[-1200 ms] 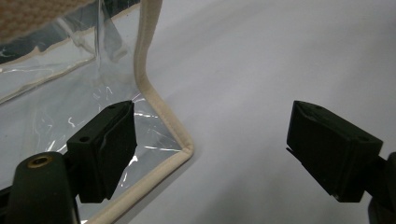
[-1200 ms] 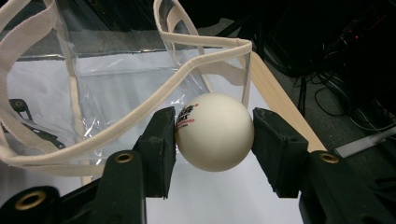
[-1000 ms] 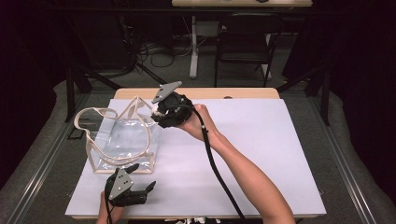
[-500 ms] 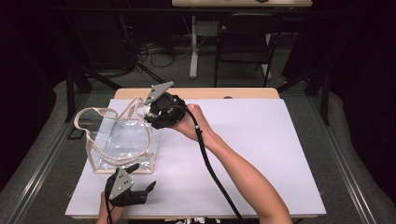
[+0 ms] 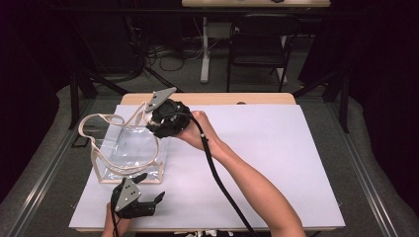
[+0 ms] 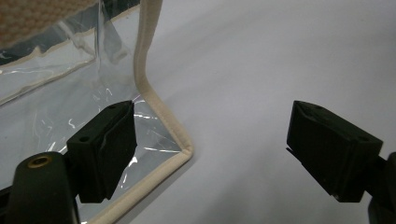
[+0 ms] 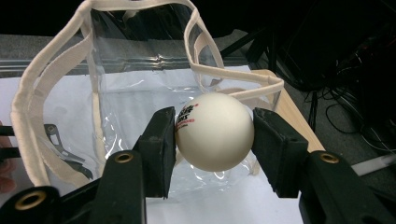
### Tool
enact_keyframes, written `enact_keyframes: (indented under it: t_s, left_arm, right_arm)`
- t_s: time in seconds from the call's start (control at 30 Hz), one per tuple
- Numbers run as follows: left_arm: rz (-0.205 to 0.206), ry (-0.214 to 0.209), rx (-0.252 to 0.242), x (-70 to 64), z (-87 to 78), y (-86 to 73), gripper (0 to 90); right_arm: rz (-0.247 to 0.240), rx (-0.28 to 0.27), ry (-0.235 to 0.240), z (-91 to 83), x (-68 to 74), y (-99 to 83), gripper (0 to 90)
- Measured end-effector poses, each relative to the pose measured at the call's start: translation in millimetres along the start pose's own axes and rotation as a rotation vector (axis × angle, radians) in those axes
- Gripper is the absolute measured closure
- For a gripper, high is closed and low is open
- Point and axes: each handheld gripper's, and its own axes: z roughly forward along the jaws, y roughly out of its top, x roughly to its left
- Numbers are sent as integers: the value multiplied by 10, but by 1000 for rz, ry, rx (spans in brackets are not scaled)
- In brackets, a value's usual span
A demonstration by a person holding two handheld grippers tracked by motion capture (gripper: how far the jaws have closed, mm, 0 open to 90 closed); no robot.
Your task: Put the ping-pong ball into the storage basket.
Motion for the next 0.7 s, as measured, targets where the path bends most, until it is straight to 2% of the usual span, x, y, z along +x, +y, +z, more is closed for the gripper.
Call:
enact_keyframes:
  t_s: [0.3,0.7]
  left_arm:
    - [3,-1,3,-2,2,0,163]
    - [-2,-1,1,0,2,-3,163]
  right_arm:
    - [-11,-18,10,-10,49,102,504]
    - [-25,0,36,104,131,129,505]
